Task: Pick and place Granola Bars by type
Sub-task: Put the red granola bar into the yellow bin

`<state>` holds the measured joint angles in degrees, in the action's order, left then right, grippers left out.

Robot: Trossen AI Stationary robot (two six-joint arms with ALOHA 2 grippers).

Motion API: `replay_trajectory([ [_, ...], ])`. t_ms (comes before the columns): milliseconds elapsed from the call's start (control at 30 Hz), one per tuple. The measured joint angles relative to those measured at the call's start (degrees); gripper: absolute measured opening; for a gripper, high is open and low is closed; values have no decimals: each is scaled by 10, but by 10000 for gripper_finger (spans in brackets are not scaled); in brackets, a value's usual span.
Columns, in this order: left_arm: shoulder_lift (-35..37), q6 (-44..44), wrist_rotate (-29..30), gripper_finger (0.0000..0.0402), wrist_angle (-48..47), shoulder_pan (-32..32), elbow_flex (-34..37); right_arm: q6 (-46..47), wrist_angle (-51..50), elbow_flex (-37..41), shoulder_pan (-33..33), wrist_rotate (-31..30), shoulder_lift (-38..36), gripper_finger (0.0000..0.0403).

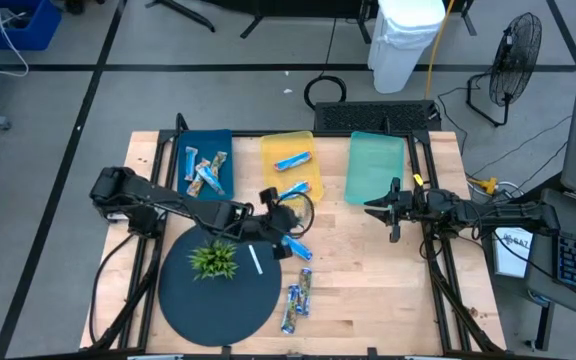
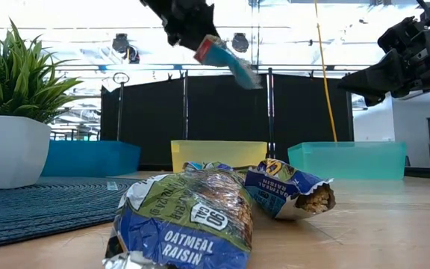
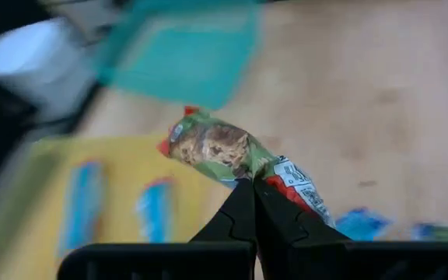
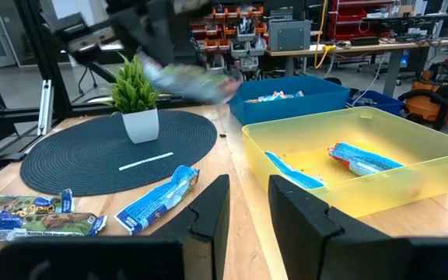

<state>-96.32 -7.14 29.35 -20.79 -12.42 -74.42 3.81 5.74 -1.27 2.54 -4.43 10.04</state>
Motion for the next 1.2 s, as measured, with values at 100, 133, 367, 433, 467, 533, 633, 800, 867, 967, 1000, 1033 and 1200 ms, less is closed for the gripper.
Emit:
replay_trajectory([
  [100,36,19,-69,1,84,17,60,0,0,0,0,0,0,82],
  [133,50,19,-70,1,120,24,79,0,0,0,0,0,0,82],
  [367,195,14,-105,1,316,75,273,0,-2,0,0,0,7,84],
  [433,227,17,-143,1,402,93,319,0,-2,0,0,0,8,83],
  [467,247,16,-156,0,421,104,347,0,0,0,0,0,12,82],
  [533,274,6,-173,0,448,122,391,0,-4,0,0,-1,12,82],
  [633,320,-12,-178,0,475,149,450,0,-2,0,0,0,18,83],
  [800,388,-24,-173,0,510,188,523,0,-4,0,0,0,22,84],
  [867,418,-24,-172,0,532,204,545,0,-3,0,0,0,22,84],
  [967,456,-31,-159,0,543,230,574,0,-3,0,0,0,21,85],
  [1000,467,-35,-151,0,546,239,584,0,0,0,0,0,22,84],
  [1033,480,-39,-140,0,549,247,593,0,0,0,0,0,22,84],
  [1200,497,-67,-5,0,552,271,613,0,-1,0,0,0,23,84],
])
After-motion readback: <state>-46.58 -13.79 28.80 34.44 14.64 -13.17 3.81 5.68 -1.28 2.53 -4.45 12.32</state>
